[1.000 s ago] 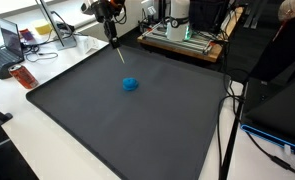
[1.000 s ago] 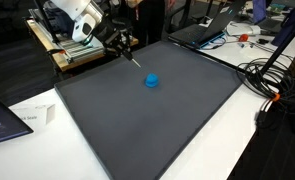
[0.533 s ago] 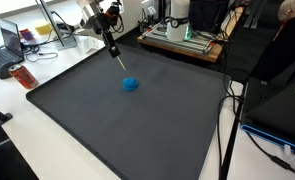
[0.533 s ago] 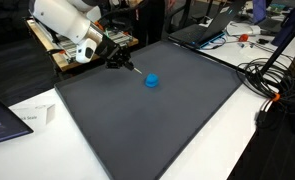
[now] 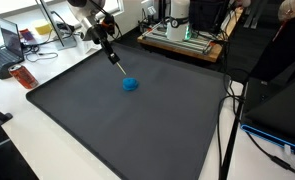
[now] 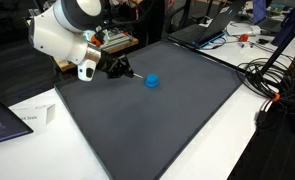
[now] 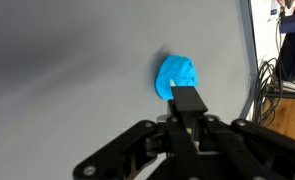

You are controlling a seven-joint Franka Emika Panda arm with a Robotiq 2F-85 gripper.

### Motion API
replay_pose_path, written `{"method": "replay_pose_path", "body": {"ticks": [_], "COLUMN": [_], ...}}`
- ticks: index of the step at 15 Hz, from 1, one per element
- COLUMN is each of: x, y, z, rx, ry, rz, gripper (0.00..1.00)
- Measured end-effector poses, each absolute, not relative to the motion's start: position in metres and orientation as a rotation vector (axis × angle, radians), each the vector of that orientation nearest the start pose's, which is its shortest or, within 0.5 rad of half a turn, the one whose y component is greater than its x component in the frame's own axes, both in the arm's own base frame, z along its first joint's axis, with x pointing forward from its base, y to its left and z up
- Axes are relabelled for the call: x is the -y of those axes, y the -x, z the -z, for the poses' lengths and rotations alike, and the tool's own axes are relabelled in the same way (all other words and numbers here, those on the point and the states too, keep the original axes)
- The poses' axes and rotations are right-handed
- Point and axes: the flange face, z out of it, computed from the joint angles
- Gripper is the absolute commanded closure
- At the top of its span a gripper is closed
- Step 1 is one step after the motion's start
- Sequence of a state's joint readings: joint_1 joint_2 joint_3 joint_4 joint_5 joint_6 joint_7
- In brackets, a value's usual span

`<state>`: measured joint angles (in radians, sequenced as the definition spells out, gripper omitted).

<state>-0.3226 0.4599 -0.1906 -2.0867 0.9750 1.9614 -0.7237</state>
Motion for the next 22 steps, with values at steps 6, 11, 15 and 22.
{"method": "replay_pose_path", "body": {"ticks": [6,11,15,22], "x": [0.226,0.23,0.226,0.213], "y": [-0.504,-0.51,-0.517,-0.529], "z": [-0.165,-0.158,-0.155,-0.149], "rx": [-0.53,-0.526,-0.508,-0.471], "ry": [2.175,2.151,2.143,2.126], "rz": [-0.042,-0.052,-0.062,-0.09], "gripper": [0.97,0.97,0.97,0.97]}}
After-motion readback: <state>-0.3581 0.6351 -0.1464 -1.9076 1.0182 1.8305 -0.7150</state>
